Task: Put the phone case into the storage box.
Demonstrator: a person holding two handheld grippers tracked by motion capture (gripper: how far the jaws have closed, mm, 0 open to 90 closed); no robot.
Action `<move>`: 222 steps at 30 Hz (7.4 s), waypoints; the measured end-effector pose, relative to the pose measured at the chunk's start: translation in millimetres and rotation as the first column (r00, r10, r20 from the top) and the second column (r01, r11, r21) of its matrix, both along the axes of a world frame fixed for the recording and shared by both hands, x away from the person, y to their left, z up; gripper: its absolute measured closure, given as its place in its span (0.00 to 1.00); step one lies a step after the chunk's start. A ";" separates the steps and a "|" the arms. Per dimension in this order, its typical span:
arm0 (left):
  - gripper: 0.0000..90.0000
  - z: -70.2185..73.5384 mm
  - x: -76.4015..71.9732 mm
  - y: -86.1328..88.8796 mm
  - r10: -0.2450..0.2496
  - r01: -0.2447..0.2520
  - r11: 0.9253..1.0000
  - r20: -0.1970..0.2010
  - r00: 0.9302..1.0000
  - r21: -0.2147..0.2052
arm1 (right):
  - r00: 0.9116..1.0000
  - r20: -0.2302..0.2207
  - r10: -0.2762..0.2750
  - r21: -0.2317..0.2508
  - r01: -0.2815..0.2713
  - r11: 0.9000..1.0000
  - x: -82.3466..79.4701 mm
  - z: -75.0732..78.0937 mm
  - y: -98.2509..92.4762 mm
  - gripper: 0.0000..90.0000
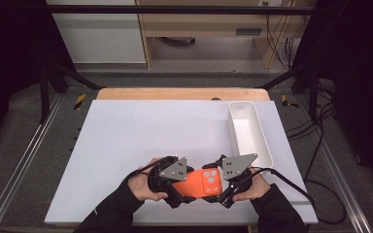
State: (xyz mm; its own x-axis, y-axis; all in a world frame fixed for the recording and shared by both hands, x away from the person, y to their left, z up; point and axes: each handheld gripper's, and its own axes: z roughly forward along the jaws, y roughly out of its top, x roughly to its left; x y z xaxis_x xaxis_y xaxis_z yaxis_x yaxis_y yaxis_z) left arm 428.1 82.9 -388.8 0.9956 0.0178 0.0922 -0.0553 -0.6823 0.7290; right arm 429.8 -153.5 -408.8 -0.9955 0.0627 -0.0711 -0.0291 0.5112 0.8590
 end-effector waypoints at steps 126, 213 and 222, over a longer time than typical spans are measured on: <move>0.01 -22.0 10.5 23.4 0.118 -0.122 0.992 -0.107 0.987 -0.027 | 1.000 -0.013 -0.029 -0.233 0.025 0.972 15.9 35.5 -8.3 0.18; 0.04 -22.3 12.7 -25.4 0.077 -0.070 0.964 -0.016 0.997 0.258 | 0.999 -0.026 0.024 -0.511 -0.034 0.859 18.4 53.7 52.5 0.18; 0.06 -24.4 11.9 -30.1 0.068 -0.061 0.957 -0.018 0.997 0.283 | 0.999 -0.020 0.029 -0.516 -0.035 0.856 18.2 53.5 54.1 0.18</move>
